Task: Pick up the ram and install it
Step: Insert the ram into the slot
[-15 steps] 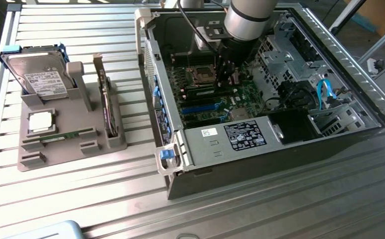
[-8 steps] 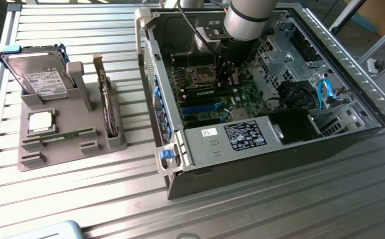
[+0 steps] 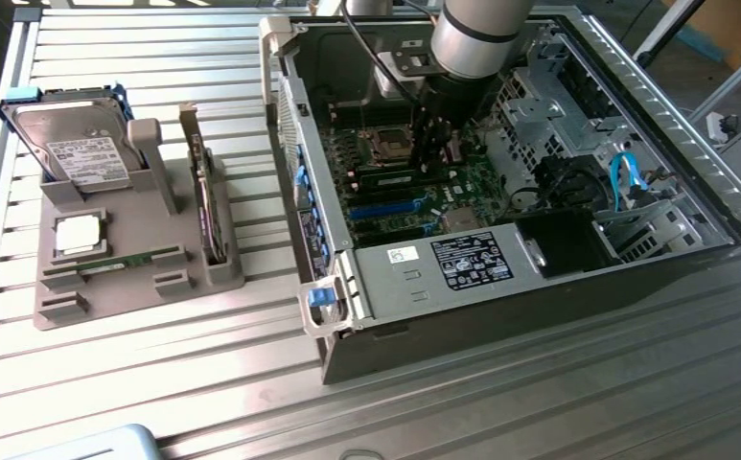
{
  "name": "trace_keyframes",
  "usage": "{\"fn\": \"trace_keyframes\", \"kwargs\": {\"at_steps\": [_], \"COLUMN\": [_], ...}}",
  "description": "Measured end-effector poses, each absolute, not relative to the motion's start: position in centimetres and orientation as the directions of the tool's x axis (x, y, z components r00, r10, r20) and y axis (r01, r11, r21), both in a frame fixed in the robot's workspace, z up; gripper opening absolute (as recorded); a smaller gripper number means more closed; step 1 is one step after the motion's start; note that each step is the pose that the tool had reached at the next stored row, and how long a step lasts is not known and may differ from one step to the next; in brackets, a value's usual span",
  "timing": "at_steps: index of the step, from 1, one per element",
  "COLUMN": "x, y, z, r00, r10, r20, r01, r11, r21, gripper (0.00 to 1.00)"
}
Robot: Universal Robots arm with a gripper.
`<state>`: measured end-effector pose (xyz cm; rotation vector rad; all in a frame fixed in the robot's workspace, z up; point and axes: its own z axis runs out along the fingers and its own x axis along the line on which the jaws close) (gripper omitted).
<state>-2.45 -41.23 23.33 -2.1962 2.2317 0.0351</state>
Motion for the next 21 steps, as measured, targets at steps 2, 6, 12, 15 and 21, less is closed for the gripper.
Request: {"fn": "trace_keyframes", "kwargs": {"at_steps": [2, 6, 12, 15, 21], "x": [-2.4, -2.4, -2.4, -2.4, -2.4], "y": [-41.2, -41.2, -41.2, -41.2, -41.2], "z": [23.3, 23.8, 25.3, 26.5, 29.1], "r00": [-0.016, -0.016, -0.016, -0.016, -0.016], "r10": [-1.000, -1.000, -1.000, -1.000, -1.000], "r20": [-0.023, -0.023, -0.023, -0.023, -0.023], "r01": [-1.000, -1.000, -1.000, -1.000, -1.000], "r11": [0.016, 0.016, 0.016, 0.016, 0.016], "r21": [0.009, 0.009, 0.009, 0.009, 0.009], "gripper": [0.31, 0.31, 0.31, 0.31, 0.31]}}
